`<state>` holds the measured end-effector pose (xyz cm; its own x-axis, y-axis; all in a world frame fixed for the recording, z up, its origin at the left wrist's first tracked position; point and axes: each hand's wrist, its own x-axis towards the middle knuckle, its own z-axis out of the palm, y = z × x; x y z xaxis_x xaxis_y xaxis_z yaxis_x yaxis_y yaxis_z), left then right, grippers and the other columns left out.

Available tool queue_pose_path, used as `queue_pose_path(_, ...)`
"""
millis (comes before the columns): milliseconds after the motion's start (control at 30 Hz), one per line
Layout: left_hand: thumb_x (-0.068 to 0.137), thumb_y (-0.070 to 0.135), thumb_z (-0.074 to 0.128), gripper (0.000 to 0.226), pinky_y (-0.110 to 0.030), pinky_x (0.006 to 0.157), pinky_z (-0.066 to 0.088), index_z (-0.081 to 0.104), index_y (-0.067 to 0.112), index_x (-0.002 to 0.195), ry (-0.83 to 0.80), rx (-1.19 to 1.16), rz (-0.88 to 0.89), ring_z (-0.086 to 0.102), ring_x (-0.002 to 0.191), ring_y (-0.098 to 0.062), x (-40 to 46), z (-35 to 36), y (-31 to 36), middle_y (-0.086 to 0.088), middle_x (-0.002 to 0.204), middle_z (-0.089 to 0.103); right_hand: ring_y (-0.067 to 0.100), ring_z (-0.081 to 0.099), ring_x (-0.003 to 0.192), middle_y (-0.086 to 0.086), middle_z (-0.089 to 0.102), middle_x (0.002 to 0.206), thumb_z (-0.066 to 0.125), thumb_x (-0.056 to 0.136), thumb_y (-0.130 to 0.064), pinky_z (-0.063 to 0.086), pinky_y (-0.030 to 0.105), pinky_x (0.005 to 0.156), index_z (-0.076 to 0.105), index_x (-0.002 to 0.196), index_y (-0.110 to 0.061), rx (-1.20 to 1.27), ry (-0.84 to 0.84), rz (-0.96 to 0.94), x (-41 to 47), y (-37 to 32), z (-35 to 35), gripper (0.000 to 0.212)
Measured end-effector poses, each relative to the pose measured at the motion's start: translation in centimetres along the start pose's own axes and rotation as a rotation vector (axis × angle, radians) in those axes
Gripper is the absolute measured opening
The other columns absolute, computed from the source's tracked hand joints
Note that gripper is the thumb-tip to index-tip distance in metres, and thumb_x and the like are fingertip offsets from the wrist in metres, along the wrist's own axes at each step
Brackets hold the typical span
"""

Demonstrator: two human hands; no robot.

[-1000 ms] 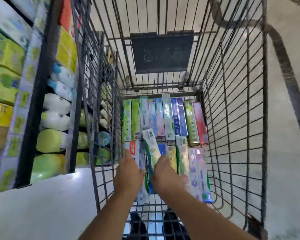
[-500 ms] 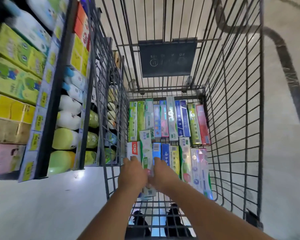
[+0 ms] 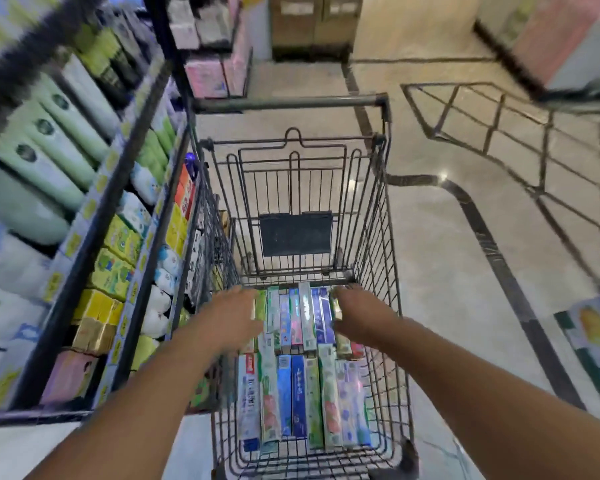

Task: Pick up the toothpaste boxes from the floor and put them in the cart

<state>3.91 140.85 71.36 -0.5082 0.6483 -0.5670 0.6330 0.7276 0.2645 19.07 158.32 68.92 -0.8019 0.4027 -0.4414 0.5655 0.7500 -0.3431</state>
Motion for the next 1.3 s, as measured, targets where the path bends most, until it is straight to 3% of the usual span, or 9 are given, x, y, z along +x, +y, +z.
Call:
queue_pose_path(200, 0.097, 0.038, 0.052, 0.066, -0.036, 0.105, 0.037, 0.022, 0.017, 0.153, 0.025, 0.046, 0.052, 0.040, 0.133, -0.025, -4.7, -6.2, 2.9, -0.007, 0.156, 0.024, 0.024, 0.055, 0.109, 0.008, 0.056, 0.119, 0.070, 0.085, -0.025, 0.050, 0.038, 0.094, 0.052, 0.126, -0.011, -0.103, 0.122, -0.067, -4.3, -1.1, -6.9, 0.047)
queue_pose_path(433, 0.097, 0.038, 0.053, 0.070, -0.038, 0.113, 0.033, 0.017, 0.020, 0.154, 0.061, 0.042, 0.067, 0.034, 0.139, -0.024, -7.6, -8.0, 4.6, -0.005, 0.159, 0.020, 0.027, 0.055, 0.111, 0.009, 0.055, 0.122, 0.070, 0.085, -0.024, 0.047, 0.035, 0.092, 0.050, 0.133, -0.012, -0.134, 0.168, -0.073, -7.5, -1.2, -9.9, 0.053)
queue_pose_path(567, 0.097, 0.038, 0.052, 0.068, -0.035, 0.111, 0.032, 0.019, 0.018, 0.153, 0.082, 0.053, 0.085, 0.034, 0.139, -0.022, -8.6, -8.2, 5.2, -0.004, 0.157, 0.024, 0.028, 0.055, 0.110, 0.011, 0.055, 0.123, 0.070, 0.085, -0.021, 0.049, 0.036, 0.090, 0.045, 0.139, -0.013, -0.171, 0.172, -0.091, -8.4, -1.2, -10.5, 0.060)
queue_pose_path(733, 0.098, 0.037, 0.052, 0.067, -0.035, 0.108, 0.034, 0.018, 0.019, 0.153, 0.076, 0.049, 0.085, 0.037, 0.137, -0.023, -9.4, -8.1, 5.5, -0.006, 0.158, 0.021, 0.028, 0.056, 0.108, 0.010, 0.056, 0.120, 0.068, 0.086, -0.023, 0.051, 0.039, 0.089, 0.048, 0.134, -0.011, -0.206, 0.187, -0.103, -8.7, -1.6, -10.6, 0.053)
queue_pose_path(1000, 0.099, 0.039, 0.049, 0.067, -0.035, 0.112, 0.029, 0.016, 0.020, 0.154, 0.066, 0.040, 0.062, 0.025, 0.144, -0.024, -10.5, -7.6, 4.3, -0.006, 0.160, 0.016, 0.028, 0.054, 0.109, 0.010, 0.055, 0.118, 0.065, 0.086, -0.023, 0.049, 0.038, 0.090, 0.049, 0.130, -0.010, -0.224, 0.172, -0.153, -8.3, -2.8, -9.9, 0.049)
queue_pose_path(1200, 0.099, 0.040, 0.049, 0.071, -0.036, 0.114, 0.026, 0.011, 0.020, 0.156, 0.056, -0.005, -0.001, 0.020, 0.146, -0.022, -13.4, -6.4, 2.1, -0.003, 0.162, 0.009, 0.028, 0.055, 0.109, 0.011, 0.054, 0.122, 0.065, 0.087, -0.023, 0.049, 0.041, 0.094, 0.049, 0.130, -0.008, -0.247, 0.106, -0.227, -7.8, -6.3, -8.1, 0.048)
queue_pose_path(1300, 0.099, 0.039, 0.049, 0.068, -0.031, 0.105, 0.031, 0.014, 0.019, 0.155, 0.071, -0.032, -0.029, 0.027, 0.143, -0.022, -16.0, -6.1, 0.2, -0.002, 0.161, 0.014, 0.029, 0.053, 0.109, 0.012, 0.053, 0.121, 0.064, 0.088, -0.026, 0.049, 0.043, 0.093, 0.049, 0.128, -0.008, -0.277, 0.069, -0.290, -8.0, -9.8, -7.2, 0.047)
